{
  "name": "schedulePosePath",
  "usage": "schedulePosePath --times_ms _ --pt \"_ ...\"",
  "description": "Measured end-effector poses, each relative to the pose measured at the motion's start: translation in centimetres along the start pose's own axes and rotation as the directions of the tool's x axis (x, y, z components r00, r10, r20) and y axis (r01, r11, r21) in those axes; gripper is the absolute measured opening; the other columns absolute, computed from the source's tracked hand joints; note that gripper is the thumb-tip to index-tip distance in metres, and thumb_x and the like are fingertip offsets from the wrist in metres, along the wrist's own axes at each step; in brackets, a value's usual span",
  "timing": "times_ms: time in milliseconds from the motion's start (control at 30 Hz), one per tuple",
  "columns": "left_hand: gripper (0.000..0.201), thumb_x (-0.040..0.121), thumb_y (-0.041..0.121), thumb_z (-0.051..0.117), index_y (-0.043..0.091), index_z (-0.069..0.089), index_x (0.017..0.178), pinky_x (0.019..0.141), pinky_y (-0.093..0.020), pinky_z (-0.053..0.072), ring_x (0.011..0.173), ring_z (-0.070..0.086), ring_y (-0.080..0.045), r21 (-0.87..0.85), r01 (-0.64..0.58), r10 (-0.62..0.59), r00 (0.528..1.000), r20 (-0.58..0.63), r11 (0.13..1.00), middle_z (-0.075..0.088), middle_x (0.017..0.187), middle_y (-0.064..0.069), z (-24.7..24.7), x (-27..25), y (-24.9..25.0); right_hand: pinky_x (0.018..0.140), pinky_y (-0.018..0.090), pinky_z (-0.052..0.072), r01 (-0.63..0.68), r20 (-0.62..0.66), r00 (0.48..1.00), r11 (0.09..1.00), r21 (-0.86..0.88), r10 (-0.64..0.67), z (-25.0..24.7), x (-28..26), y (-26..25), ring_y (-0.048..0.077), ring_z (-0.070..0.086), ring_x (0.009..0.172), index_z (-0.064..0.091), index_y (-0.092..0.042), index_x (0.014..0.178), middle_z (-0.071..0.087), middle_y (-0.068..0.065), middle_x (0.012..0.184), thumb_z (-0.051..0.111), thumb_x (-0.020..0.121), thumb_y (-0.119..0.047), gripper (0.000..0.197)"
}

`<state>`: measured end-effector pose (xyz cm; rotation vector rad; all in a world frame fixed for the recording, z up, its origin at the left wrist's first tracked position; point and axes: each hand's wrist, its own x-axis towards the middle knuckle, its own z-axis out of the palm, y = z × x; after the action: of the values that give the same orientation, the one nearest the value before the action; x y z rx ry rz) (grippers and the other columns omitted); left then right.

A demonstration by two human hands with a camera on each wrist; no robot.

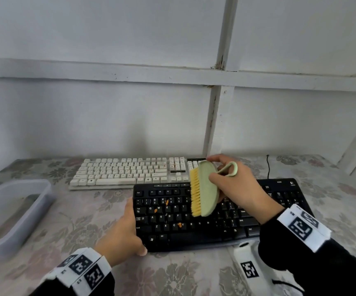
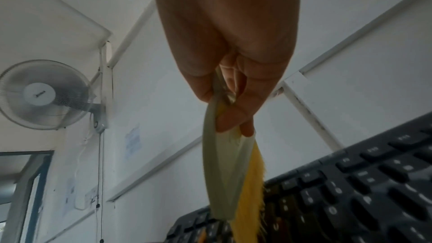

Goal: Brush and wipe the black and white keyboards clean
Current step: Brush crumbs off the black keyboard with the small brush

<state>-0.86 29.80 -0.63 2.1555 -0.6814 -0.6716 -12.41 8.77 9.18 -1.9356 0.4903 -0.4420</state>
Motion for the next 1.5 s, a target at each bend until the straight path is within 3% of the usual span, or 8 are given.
schedulePosePath --times_ms 167,367,467,733,867,1100,1200,1500 --pt "0.111 0.062 -0.009 0.065 0.034 0.001 0.141 0.058 -0.02 0.046 0.076 0.061 -0.015 0.018 0.016 -0.016 1.0 -0.002 1.0 0.06 0.085 -0.004 0.1 0.0 0.2 0.05 0.026 0.054 -0.023 0.079 0.997 1.0 -0.009 0.023 0.9 -1.5 1.6 0.014 0.068 0.071 0.059 -0.022 0.115 0.064 0.004 0.095 0.052 0.086 0.001 0.037" --pt "0.11 0.063 -0.008 0.065 0.035 0.0 0.141 0.057 -0.018 0.044 0.077 0.061 -0.015 0.02 0.013 -0.013 1.0 -0.001 1.0 0.06 0.085 -0.005 0.1 -0.1 0.2 0.047 0.019 0.046 -0.029 0.212 0.976 0.998 -0.062 0.041 1.4 -4.9 2.5 0.002 0.053 0.05 0.06 -0.029 0.112 0.057 -0.002 0.074 0.052 0.085 -0.001 0.039" --pt "0.111 0.063 -0.008 0.065 0.035 -0.002 0.141 0.056 -0.018 0.044 0.076 0.062 -0.015 0.029 0.009 -0.009 1.0 -0.002 1.0 0.061 0.086 -0.005 0.1 -0.1 0.2 0.047 0.022 0.049 -0.065 0.286 0.955 0.995 -0.075 0.084 1.1 -5.7 1.8 0.006 0.059 0.054 0.062 -0.029 0.113 0.061 0.001 0.083 0.051 0.085 -0.002 0.04" --pt "0.114 0.064 -0.01 0.066 0.033 -0.003 0.143 0.056 -0.018 0.046 0.076 0.063 -0.017 0.021 0.011 -0.011 1.0 0.005 1.0 0.062 0.086 -0.006 0.1 -0.2 0.4 0.049 0.021 0.052 0.046 0.08 0.996 0.999 -0.01 -0.045 1.1 -1.3 -0.7 0.009 0.067 0.064 0.058 -0.023 0.118 0.063 0.004 0.093 0.052 0.086 -0.001 0.039" --pt "0.112 0.064 -0.009 0.066 0.035 -0.002 0.142 0.056 -0.018 0.047 0.079 0.064 -0.019 0.031 0.014 -0.014 1.0 0.003 0.999 0.063 0.091 -0.009 0.1 -0.3 0.4 0.05 0.026 0.055 0.032 0.108 0.994 0.998 -0.052 -0.026 2.0 -1.0 0.0 0.019 0.066 0.07 0.057 -0.025 0.117 0.063 0.006 0.096 0.051 0.087 -0.003 0.038" --pt "0.11 0.064 -0.011 0.064 0.031 -0.001 0.143 0.053 -0.015 0.042 0.071 0.058 -0.011 -0.001 -0.005 0.005 1.0 0.011 1.0 0.057 0.08 -0.001 0.1 -0.2 0.4 0.054 0.033 0.056 -0.015 0.251 0.967 0.992 -0.125 0.046 2.3 -5.4 2.4 0.02 0.065 0.066 0.06 -0.037 0.109 0.066 0.006 0.095 0.053 0.085 -0.007 0.039" --pt "0.108 0.065 -0.011 0.064 0.031 0.0 0.142 0.054 -0.016 0.043 0.071 0.058 -0.012 -0.004 -0.005 0.005 1.0 0.009 1.0 0.056 0.079 -0.002 0.1 -0.2 0.4 0.048 0.025 0.05 -0.062 0.292 0.953 0.994 -0.085 0.084 1.6 -5.6 1.8 0.01 0.063 0.056 0.061 -0.03 0.113 0.063 0.001 0.089 0.053 0.084 -0.003 0.04" --pt "0.111 0.063 -0.01 0.065 0.033 0.001 0.142 0.06 -0.02 0.045 0.079 0.06 -0.016 -0.018 -0.015 0.015 1.0 -0.001 1.0 0.059 0.087 -0.003 0.1 -0.2 0.3 0.052 0.03 0.056 0.035 0.091 0.995 0.999 0.023 -0.037 1.1 -0.8 0.4 0.015 0.069 0.067 0.057 -0.02 0.12 0.066 0.006 0.091 0.051 0.086 0.001 0.041"
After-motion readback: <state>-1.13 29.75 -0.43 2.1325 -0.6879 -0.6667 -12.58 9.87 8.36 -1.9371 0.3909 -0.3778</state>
